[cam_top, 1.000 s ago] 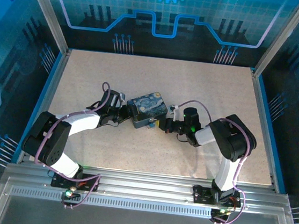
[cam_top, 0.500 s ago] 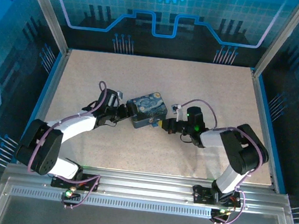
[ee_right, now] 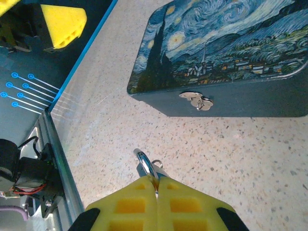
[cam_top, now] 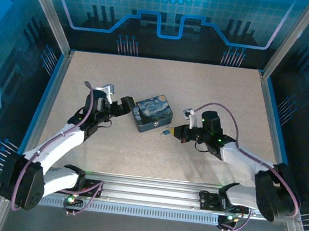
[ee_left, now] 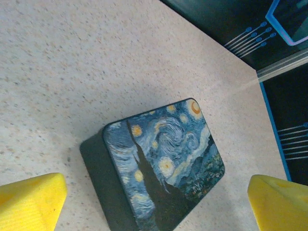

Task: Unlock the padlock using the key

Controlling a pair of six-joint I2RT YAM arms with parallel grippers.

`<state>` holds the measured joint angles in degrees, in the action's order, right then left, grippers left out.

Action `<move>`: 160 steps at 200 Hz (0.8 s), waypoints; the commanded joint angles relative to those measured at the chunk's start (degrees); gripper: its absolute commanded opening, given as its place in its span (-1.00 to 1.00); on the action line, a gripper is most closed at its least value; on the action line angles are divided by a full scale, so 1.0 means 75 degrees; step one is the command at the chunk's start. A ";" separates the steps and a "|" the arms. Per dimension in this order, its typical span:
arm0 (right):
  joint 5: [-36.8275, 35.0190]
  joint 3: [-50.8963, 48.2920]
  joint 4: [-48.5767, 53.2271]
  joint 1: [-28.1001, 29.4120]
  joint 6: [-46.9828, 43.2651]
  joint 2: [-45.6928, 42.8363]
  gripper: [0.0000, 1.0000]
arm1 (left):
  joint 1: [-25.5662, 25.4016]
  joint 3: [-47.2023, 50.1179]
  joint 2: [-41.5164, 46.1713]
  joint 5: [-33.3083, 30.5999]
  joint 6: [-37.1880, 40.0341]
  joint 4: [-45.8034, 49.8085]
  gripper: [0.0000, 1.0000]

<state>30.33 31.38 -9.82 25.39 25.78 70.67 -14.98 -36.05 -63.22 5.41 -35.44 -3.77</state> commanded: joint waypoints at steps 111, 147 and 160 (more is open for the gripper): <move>-0.0588 -0.0377 0.4017 -0.0068 -0.0065 -0.2667 -0.96 | 0.0193 0.0471 0.0272 -0.0272 0.0410 -0.0810 0.98; -0.0414 -0.0623 0.3891 -0.0077 -0.0007 -0.2322 -0.96 | 0.0193 0.0556 0.0260 -0.0239 0.0423 -0.0854 0.98; -0.0354 -0.0697 0.3775 -0.0080 -0.0011 -0.2121 -0.96 | 0.0191 0.0565 0.0256 -0.0252 0.0458 -0.0839 0.98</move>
<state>25.98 27.42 18.00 25.36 25.23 52.82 -14.02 -32.64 -61.34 3.84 -33.89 -8.91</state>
